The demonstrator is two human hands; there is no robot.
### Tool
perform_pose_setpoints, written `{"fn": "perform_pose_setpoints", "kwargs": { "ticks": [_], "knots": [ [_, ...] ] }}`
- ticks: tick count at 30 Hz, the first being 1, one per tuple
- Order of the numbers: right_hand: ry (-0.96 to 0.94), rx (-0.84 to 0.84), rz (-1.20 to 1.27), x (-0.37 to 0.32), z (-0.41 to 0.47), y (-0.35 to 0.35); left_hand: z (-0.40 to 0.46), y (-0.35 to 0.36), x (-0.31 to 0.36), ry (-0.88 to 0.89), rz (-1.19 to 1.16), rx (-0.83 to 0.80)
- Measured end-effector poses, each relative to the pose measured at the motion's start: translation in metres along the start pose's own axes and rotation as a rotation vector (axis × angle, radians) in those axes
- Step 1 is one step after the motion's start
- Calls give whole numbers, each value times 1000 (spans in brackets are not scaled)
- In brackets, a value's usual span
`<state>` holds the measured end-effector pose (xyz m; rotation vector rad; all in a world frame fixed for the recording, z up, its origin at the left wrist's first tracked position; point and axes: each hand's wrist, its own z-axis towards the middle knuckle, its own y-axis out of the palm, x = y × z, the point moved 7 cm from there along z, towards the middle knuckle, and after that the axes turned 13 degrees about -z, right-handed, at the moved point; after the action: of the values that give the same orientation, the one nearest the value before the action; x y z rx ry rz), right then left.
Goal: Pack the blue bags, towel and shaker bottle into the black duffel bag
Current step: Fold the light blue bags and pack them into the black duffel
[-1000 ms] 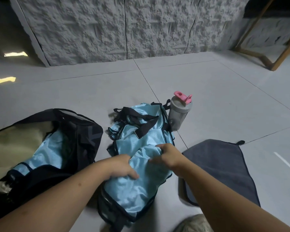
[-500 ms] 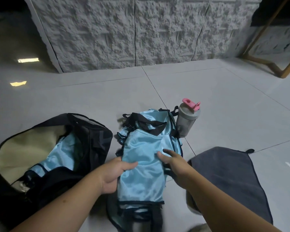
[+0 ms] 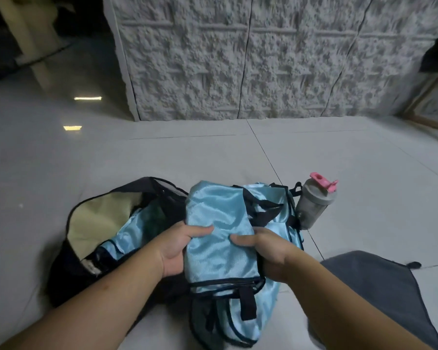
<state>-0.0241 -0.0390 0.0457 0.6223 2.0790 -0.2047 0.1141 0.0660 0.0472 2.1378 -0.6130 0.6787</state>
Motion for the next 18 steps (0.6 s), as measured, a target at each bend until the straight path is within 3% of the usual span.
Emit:
{"fn": "perform_pose_setpoints", "kwargs": {
  "ticks": [5, 11, 18],
  "knots": [
    [-33, -8, 47, -39, 14, 55, -30, -35, 51, 59, 17, 42],
    [110, -91, 64, -48, 42, 147, -66, -114, 109, 67, 82, 69],
    [255, -195, -91, -21, 75, 209, -76, -204, 87, -134, 291, 234]
  ]
}}
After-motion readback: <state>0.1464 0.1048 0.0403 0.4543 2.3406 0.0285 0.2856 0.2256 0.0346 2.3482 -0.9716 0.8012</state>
